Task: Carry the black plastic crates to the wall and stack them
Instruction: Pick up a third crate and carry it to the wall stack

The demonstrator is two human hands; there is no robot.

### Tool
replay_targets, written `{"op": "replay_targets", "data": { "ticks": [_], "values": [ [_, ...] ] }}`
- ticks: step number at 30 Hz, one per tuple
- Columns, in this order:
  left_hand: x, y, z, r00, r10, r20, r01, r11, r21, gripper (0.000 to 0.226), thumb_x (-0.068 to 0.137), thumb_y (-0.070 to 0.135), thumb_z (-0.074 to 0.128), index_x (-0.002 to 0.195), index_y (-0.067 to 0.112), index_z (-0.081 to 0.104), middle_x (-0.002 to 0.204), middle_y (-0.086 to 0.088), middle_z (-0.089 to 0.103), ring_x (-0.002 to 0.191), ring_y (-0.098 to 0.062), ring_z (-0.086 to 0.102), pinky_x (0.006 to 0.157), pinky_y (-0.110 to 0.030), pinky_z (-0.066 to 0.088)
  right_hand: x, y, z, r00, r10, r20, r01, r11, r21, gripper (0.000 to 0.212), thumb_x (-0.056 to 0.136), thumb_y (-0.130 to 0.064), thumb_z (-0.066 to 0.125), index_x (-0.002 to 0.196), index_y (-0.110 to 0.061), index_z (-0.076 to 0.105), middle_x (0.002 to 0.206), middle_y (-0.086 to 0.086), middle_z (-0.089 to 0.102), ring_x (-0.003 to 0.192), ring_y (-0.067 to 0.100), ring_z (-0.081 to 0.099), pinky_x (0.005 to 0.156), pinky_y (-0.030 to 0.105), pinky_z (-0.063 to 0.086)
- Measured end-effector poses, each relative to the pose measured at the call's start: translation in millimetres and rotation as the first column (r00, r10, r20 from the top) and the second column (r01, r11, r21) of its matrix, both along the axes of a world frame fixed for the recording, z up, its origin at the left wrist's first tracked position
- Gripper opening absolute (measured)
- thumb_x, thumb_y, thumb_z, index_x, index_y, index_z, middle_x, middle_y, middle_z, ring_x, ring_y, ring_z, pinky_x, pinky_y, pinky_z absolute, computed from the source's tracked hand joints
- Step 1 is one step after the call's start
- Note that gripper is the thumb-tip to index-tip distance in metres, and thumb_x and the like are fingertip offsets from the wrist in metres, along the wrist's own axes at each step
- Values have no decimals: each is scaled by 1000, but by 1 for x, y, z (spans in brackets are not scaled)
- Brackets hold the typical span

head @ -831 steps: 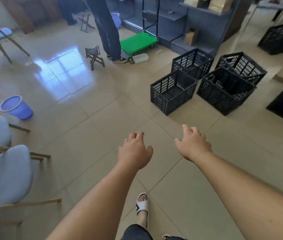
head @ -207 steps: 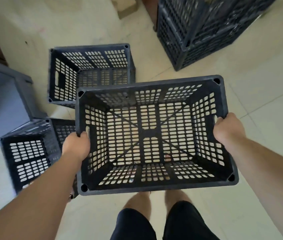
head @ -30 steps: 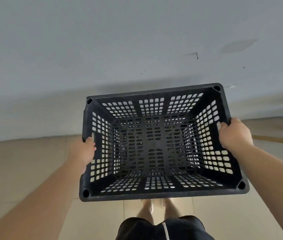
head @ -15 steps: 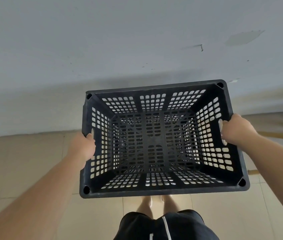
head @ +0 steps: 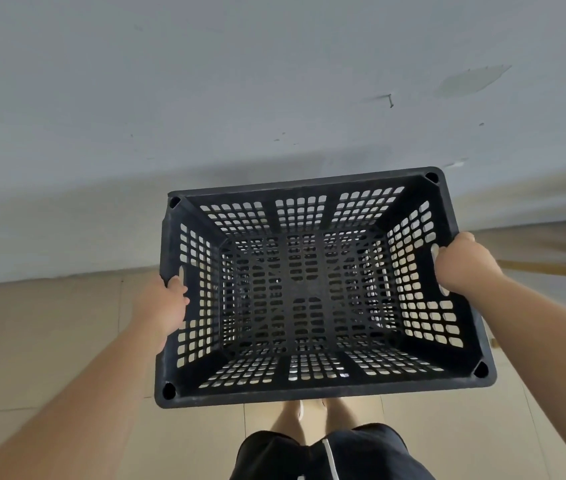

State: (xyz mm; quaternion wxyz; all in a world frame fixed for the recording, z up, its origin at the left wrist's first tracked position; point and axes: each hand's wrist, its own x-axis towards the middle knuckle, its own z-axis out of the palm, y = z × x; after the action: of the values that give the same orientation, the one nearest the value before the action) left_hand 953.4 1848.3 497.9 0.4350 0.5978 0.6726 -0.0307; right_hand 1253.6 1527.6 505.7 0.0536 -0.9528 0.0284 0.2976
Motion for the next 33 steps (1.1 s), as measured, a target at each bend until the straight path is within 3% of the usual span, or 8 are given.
{"op": "replay_targets", "data": {
  "ticks": [9,14,18,22,24,27,29,33],
  "values": [
    [-1,-3,-4,991,-110,-82,120,984,130,34,104,23,46,122,-2,59,110,-22,69,103,-43,68,92,-56,55,-3,-3,-9,989,43,138,-54,996,76,32,104,-27,44,116,2,39,90,19,54,96,46,60,64,41,39],
    [-8,-3,-15,999,23,46,-25,999,48,23,108,27,43,100,9,54,105,-13,64,82,-23,62,87,-41,48,2,-4,-13,985,120,126,-127,991,52,30,104,-27,43,113,2,43,73,3,31,81,36,50,60,40,36],
    [-9,-2,-16,999,9,44,-10,1000,23,28,109,28,42,114,4,56,105,-12,63,85,-23,61,76,-35,48,1,-4,-11,991,48,125,-60,994,88,23,102,-21,47,102,-5,31,87,19,50,87,41,56,63,41,39],
    [-5,-4,-4,979,-132,-155,146,986,83,28,107,35,40,122,11,46,106,-12,62,79,-24,60,59,-35,46,-3,0,3,999,-8,31,4,993,116,34,98,-17,44,124,1,32,100,21,51,83,33,52,64,40,40],
    [-3,-13,6,963,-171,-208,194,976,95,37,105,36,46,133,12,40,112,-10,60,75,-22,58,57,-36,47,-10,1,12,1000,-7,22,5,995,103,48,96,-21,47,135,-2,28,115,23,50,100,39,54,73,44,45],
    [-5,-29,17,871,-340,-354,423,885,192,59,99,31,57,146,11,30,132,-16,51,103,-34,61,83,-49,58,-21,0,27,997,49,58,-54,995,81,62,92,-23,52,144,-9,22,134,23,42,119,42,44,87,50,43],
    [-7,-42,24,702,-491,-516,673,695,254,81,94,31,63,157,11,16,155,-19,32,138,-39,40,111,-54,41,-29,-1,37,994,85,69,-91,991,100,63,91,-22,52,145,-11,21,137,22,39,121,41,41,92,51,42],
    [16,-70,47,584,-653,-483,802,556,217,81,95,35,63,161,19,18,166,-11,21,151,-34,23,119,-56,27,-48,-7,59,989,117,86,-128,982,140,63,96,-35,42,150,-14,18,146,20,33,129,42,36,101,55,38]
  ]
}}
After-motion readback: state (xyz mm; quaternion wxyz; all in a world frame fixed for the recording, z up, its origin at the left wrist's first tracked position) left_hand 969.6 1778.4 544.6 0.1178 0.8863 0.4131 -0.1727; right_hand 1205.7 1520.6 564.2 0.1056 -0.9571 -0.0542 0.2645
